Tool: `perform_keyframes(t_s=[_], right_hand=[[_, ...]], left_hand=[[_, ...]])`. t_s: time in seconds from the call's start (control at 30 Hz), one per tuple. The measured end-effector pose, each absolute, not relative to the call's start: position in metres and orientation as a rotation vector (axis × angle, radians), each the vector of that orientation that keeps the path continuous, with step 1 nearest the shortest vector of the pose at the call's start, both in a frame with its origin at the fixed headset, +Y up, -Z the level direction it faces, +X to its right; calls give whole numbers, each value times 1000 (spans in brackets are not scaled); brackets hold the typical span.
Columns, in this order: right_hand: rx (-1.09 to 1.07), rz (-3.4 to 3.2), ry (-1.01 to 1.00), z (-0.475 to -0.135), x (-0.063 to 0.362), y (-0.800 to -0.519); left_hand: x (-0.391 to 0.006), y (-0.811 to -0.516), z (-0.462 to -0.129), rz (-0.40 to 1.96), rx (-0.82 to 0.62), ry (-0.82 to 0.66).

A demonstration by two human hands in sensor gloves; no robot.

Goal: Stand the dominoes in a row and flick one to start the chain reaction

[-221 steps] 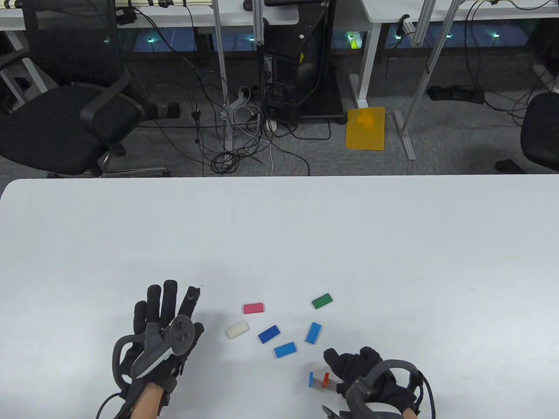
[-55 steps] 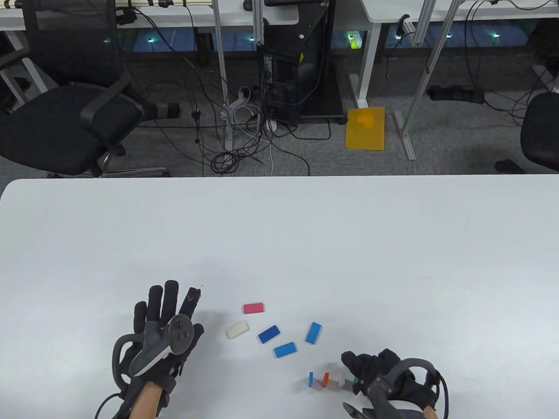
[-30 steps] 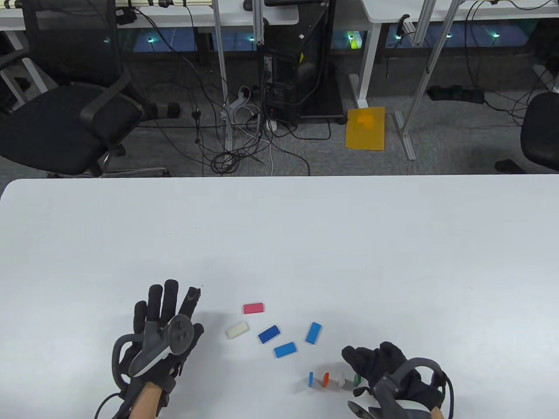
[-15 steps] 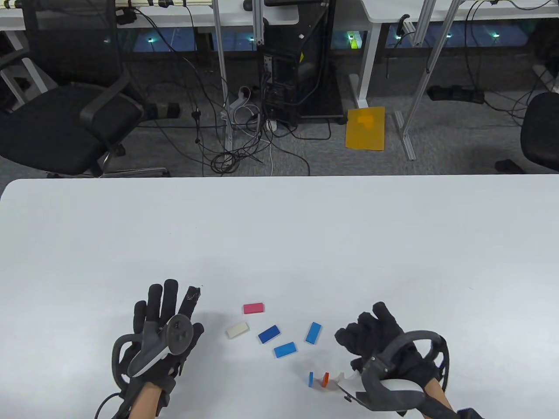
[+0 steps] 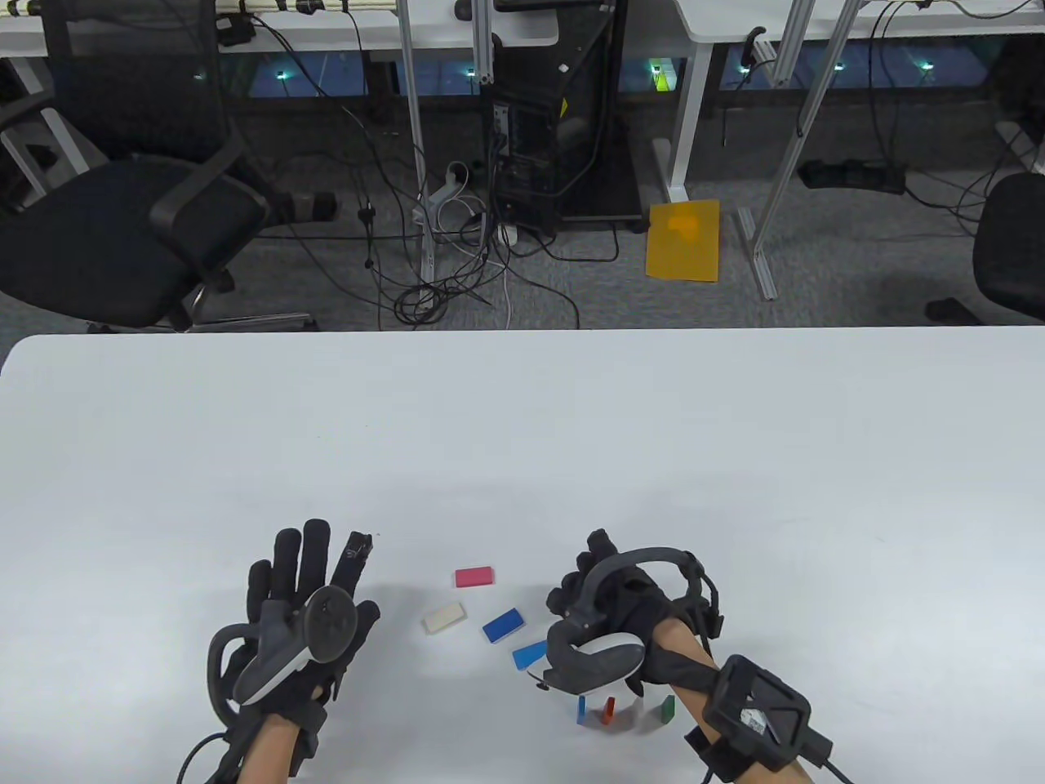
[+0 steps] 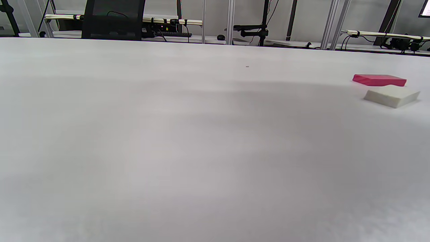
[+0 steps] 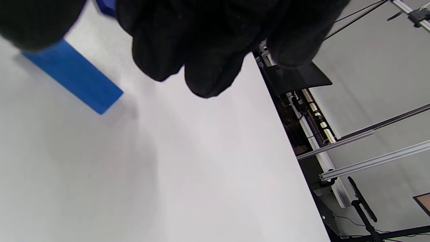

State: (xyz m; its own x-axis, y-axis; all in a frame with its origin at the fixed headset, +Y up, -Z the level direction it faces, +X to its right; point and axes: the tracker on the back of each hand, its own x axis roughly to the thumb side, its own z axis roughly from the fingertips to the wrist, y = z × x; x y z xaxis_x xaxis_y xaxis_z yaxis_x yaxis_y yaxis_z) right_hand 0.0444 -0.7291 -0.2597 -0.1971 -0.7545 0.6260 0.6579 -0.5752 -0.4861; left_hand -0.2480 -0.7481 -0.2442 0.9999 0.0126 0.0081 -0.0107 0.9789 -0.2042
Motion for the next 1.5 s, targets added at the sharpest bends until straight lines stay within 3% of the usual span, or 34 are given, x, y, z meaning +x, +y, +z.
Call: perform_keyframes(t_s=[0.27, 0.53, 0.9, 1.2, 1.5], right_hand=[[-1122, -1853, 67, -262, 44, -744], [-1143, -1852, 108, -259, 41, -739], [-1055, -1956, 129, -261, 49, -710], [-866, -2236, 297, -231, 102, -646], [-731, -2583, 424, -190, 169, -642]], left_hand=[[-248, -747, -244, 25, -198, -13], [-249, -747, -245, 3, -195, -3], [-248, -747, -245, 10, -194, -9], [-248, -747, -244, 13, -187, -12], [-245, -750, -244, -7, -197, -21]])
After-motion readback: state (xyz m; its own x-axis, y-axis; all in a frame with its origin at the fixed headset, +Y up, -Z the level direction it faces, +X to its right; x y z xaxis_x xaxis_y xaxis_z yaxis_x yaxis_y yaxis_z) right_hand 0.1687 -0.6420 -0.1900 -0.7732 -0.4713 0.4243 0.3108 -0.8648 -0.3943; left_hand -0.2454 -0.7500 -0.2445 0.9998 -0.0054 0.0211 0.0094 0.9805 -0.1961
